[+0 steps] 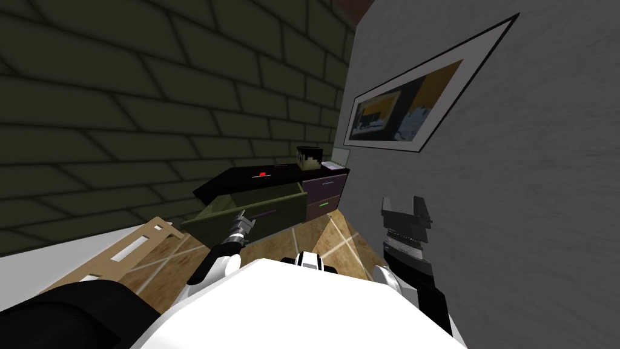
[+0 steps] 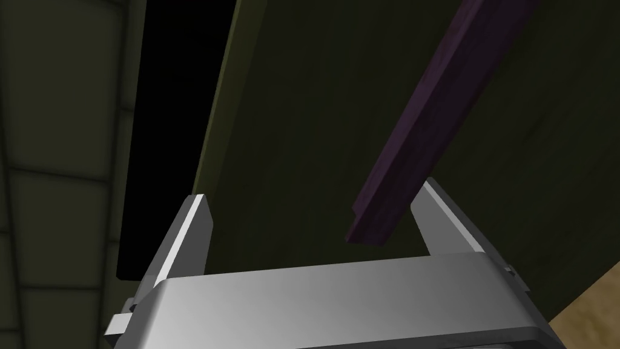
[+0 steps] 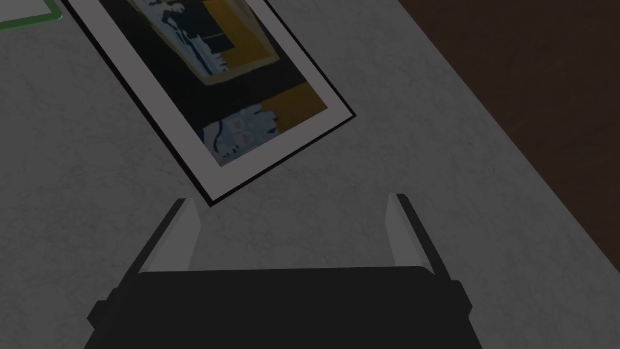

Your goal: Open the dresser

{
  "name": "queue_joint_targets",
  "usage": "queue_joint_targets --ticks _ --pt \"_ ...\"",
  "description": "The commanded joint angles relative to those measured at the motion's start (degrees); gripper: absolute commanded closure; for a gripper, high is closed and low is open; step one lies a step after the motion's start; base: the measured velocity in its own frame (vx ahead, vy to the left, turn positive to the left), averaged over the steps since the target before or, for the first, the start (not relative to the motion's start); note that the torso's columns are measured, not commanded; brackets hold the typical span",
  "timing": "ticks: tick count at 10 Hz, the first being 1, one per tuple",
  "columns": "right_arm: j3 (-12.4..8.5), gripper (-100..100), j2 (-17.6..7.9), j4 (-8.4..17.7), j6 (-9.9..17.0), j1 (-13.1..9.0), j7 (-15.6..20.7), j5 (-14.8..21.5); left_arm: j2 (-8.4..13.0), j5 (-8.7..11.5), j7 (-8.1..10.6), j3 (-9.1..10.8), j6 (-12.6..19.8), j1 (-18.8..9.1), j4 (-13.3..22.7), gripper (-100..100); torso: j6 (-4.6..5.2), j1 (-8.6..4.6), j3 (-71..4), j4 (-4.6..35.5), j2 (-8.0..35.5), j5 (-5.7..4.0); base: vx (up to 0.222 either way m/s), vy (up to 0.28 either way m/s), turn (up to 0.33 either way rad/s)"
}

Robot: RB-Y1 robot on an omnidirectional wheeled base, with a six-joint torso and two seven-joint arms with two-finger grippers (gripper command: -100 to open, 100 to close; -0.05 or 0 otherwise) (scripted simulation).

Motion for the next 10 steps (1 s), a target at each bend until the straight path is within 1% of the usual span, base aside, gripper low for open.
queue_joint_targets --ticks 1,3,4,5,10 --pt "0.0 0 0.0 0.0 0.0 0.0 0.0 0.0 0.3 1.1 0.47 0.74 2.2 2.0 -3.9 -100 -0.02 -0.06 0.0 0.1 0.1 -0.1 0.035 -0.015 -0.014" --pt "0.0 0 0.0 0.0 0.0 0.0 0.0 0.0 0.4 1.8 0.72 1.25 3.9 3.6 -6.8 -100 -0.03 -0.28 0.1 0.3 0.4 -0.33 0.031 -0.009 -0.002" --pt "0.0 0 0.0 0.0 0.0 0.0 0.0 0.0 0.2 1.4 0.35 0.85 3.6 3.6 -5.3 -100 -0.04 -0.38 0.1 0.4 0.5 -0.44 0.018 -0.001 0.003" --pt "0.0 0 0.0 0.0 0.0 0.0 0.0 0.0 0.1 1.4 0.34 0.85 3.9 3.8 -5.3 0 -0.02 -0.35 0.1 0.3 0.4 -0.33 0.006 0.001 0.0" --pt "0.0 0 0.0 0.0 0.0 0.0 0.0 0.0 0.0 1.4 0.31 0.7 4.3 4.1 -4.6 0 -0.02 -0.03 0.0 0.0 0.0 -0.02 0.0 0.0 0.0"
